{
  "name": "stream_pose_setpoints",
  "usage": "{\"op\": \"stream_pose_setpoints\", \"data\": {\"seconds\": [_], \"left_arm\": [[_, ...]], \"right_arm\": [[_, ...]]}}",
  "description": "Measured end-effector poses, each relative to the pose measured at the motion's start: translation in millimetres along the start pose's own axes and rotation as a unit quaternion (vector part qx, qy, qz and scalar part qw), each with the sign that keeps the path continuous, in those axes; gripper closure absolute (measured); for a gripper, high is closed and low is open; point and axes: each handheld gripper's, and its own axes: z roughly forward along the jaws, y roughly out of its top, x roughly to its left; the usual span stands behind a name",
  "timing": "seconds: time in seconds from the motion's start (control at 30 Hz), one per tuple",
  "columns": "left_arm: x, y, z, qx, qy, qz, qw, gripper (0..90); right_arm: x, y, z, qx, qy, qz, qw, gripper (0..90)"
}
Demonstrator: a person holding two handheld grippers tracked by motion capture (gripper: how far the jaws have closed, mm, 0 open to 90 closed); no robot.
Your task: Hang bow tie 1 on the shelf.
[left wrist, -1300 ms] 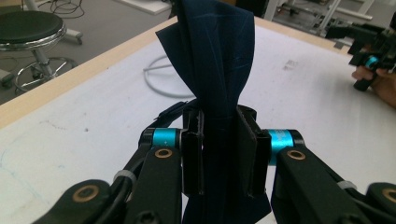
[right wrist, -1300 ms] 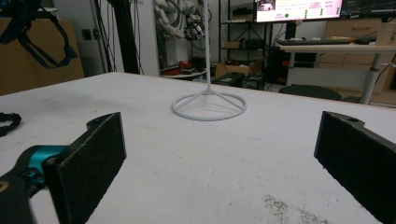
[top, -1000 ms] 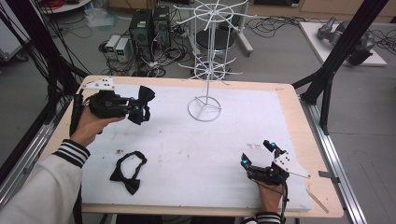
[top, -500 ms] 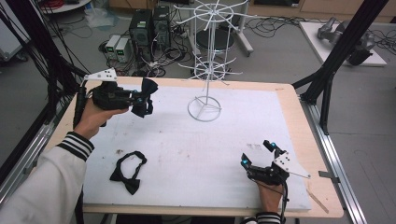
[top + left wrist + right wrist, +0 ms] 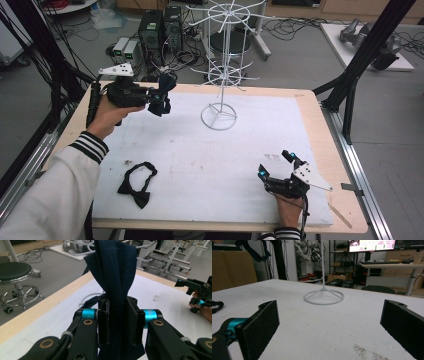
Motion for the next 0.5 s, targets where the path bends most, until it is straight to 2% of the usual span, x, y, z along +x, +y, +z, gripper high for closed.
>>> {"op": "stream_pose_setpoints", "data": {"seconds": [0.1, 0.5], "left_arm": [[1.8, 3.5, 2.2, -0.009, -0.002, -0.002, 1.0, 73.7], [2.7, 17.0, 18.5, -0.015, -0.002, 0.001, 0.9999, 73.7]], "right_arm": [[-0.3, 0.1, 0.0, 0.0, 0.001, -0.001, 1.0, 1.4], [0.2, 0.1, 0.4, 0.0, 0.0, -0.006, 1.0, 1.4]]}}
